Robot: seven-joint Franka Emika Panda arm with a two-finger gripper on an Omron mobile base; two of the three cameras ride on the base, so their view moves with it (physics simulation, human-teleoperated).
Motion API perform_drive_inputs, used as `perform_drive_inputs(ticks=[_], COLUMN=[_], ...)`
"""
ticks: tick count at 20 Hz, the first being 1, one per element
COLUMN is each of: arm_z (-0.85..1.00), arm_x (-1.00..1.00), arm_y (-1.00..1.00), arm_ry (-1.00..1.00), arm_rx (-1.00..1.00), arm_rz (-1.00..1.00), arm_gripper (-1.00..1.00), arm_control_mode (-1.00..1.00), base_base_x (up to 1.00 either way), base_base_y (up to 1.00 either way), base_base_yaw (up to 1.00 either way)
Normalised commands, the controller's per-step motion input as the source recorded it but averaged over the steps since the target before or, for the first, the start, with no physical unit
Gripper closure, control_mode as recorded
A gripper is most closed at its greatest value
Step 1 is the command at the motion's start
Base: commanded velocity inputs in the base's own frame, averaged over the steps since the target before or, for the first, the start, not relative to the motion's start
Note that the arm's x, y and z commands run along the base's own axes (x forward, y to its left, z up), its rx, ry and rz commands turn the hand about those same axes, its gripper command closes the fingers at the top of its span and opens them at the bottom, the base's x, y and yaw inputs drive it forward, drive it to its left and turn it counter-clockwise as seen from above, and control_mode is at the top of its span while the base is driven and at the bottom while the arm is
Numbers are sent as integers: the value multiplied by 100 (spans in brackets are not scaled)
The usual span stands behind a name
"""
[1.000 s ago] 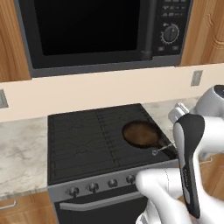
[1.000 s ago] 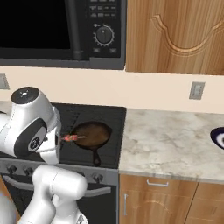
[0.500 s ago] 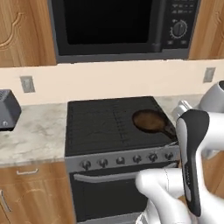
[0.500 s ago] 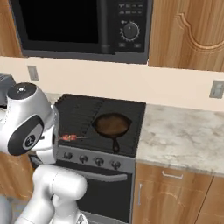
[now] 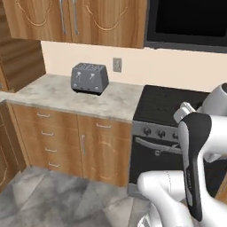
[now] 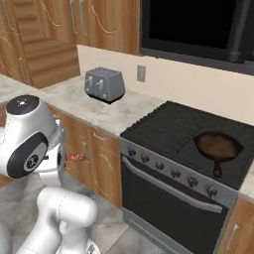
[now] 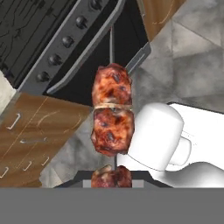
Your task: Place the cold items (carrot and eggplant) from the fridge in one tupperware on the dining counter. Place the warm items (kebab skewer and hot dog) in the stove area in another tupperware.
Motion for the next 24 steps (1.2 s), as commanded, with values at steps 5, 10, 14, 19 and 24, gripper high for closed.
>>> perform_drive_inputs(ticks=[5,10,14,19,24], arm_z=[0,0,0,0,0], arm_x=[0,0,0,0,0], arm_y=[0,0,0,0,0], arm_ry=[0,0,0,0,0], arm_rx=[0,0,0,0,0], arm_rz=[0,0,0,0,0], arm_gripper=[100,100,100,100,100], arm_control_mode=[100,100,100,100,100], base_base_x=[-26,-7,0,-36,-99], base_base_y=[99,100,100,100,100], base_base_yaw=[31,4,0,2,17])
